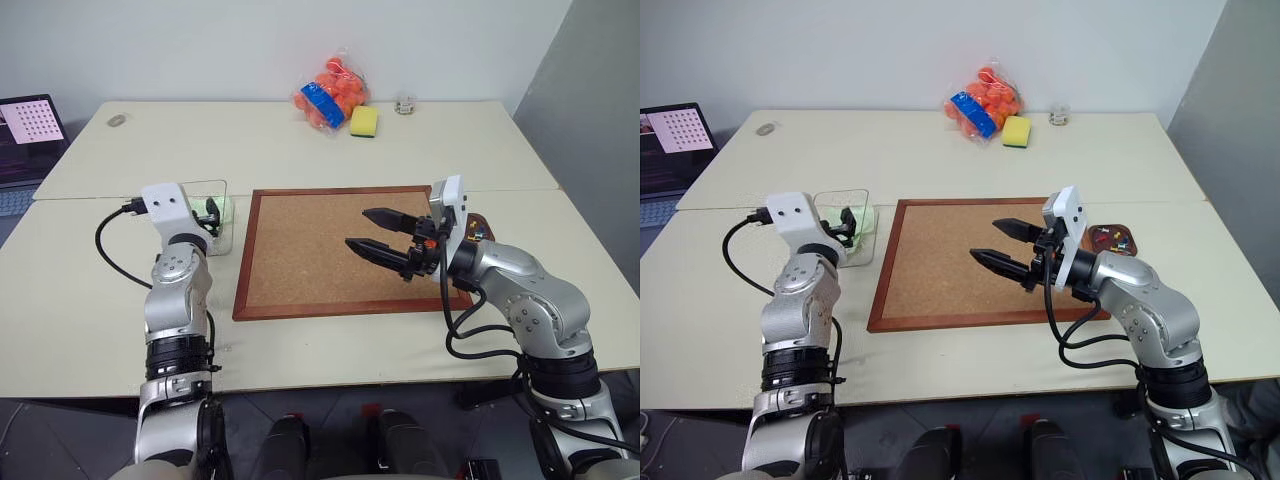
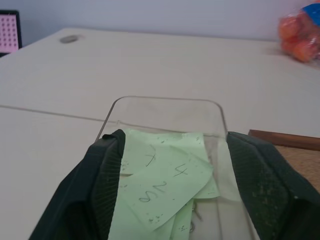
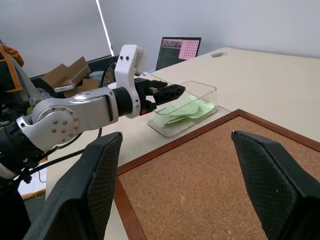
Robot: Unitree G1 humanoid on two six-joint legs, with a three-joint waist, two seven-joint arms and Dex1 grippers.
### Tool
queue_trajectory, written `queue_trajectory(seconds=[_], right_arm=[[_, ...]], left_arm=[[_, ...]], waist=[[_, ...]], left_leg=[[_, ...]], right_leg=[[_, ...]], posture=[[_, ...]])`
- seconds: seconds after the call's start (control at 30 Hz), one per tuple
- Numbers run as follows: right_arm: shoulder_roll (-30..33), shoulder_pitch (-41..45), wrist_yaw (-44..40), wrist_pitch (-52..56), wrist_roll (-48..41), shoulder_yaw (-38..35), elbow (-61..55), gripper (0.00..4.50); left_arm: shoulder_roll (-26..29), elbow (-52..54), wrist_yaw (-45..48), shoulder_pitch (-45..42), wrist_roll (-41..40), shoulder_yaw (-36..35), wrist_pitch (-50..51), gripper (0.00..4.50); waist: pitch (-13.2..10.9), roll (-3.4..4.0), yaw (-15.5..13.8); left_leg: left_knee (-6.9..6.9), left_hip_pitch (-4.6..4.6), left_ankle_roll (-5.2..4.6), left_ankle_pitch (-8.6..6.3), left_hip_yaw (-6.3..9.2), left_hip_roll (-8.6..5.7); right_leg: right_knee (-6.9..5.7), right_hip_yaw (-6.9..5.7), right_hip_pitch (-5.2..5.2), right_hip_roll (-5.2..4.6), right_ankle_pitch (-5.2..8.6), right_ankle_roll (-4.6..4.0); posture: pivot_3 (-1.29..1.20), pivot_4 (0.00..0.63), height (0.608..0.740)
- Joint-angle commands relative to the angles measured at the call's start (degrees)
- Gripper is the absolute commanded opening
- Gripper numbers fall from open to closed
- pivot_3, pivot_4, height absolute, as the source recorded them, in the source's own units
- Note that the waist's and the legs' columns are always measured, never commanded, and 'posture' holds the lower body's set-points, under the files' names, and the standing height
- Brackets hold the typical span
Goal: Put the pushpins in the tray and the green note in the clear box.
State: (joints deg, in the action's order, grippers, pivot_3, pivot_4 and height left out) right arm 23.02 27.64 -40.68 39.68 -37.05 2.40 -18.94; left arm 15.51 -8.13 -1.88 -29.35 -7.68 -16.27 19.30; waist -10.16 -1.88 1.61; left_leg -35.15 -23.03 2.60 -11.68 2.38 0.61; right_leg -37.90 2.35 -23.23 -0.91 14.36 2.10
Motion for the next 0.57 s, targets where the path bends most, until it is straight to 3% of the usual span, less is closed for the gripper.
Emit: queue_trajectory(seconds=[0.03, 0.33, 0.57], right_arm=[[-0.2, -2.1, 3.7, -1.6, 2.2, -1.0, -2.6, 3.68], [-5.4, -12.2, 25.2, -7.2, 19.0, -1.0, -5.1, 3.68], [-9.4, -18.5, 33.5, -11.7, 27.5, 0.0, -3.7, 3.68]], left_arm=[[-1.0, 10.9, 4.2, 3.3, -2.0, 3.1, -1.1, 4.41], [-5.1, 30.8, 7.2, 19.7, -4.1, 11.9, 6.9, 4.46], [-7.9, 29.7, 4.3, 24.1, -1.1, 13.8, 6.8, 4.46]], waist=[[0.0, 0.0, 0.0], [0.0, -0.03, 0.0], [0.0, -0.04, 0.1]], left_leg=[[0.0, 0.0, 0.0, 0.0, 0.0, 0.0], [0.04, 0.03, 0.01, 0.0, -0.06, 0.02], [0.03, 0.03, 0.0, 0.0, -0.06, 0.0]], right_leg=[[-0.01, 0.0, 0.0, -0.02, 0.0, -0.01], [-0.01, 0.09, 0.0, -0.12, 0.06, 0.09], [-0.01, 0.07, -0.01, -0.02, 0.13, 0.19]], posture=[[0.0, 0.15, 0.74], [0.0, 0.15, 0.74], [0.0, 0.15, 0.74]])
